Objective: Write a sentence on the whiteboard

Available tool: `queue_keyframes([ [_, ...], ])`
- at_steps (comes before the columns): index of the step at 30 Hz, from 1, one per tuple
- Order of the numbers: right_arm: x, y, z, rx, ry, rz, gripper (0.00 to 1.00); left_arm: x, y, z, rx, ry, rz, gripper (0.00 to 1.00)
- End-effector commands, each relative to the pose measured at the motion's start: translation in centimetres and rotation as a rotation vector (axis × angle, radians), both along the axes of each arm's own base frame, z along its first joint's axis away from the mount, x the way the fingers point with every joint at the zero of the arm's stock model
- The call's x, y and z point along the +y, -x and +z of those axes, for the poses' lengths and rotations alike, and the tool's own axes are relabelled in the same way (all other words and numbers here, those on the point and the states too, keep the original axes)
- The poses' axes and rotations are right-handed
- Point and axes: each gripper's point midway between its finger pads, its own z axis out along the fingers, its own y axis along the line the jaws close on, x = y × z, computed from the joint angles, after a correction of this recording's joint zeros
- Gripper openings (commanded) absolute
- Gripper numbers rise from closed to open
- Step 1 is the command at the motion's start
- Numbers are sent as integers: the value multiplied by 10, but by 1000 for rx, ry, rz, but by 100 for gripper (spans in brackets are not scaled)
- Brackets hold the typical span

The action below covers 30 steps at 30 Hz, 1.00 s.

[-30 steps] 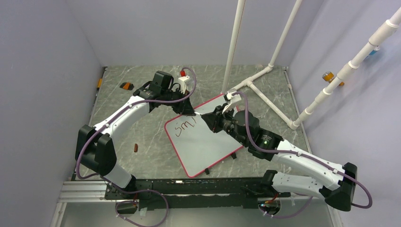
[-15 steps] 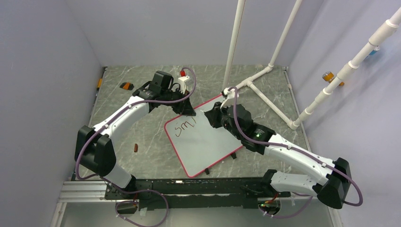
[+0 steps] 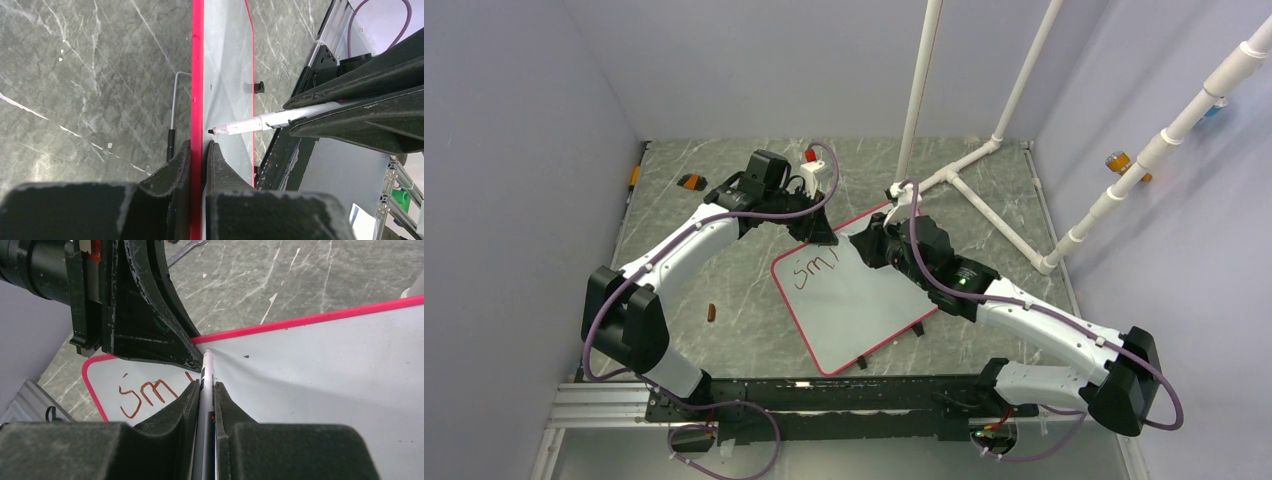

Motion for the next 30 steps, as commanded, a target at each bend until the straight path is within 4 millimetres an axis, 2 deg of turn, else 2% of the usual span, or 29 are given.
queue_keyframes([
  [1,8,-8,40,-74,-90,8,0,9,-29,25,-198,-33,58,0],
  [5,9,-10,35,-65,-80,7,0,9,-29,25,-199,-31,58,0],
  [13,6,-7,12,-24,-47,5,0,9,-29,26,-200,-30,57,0],
  [30,-13,16,-32,74,-16,6,0,9,-29,27,-204,-27,57,0],
])
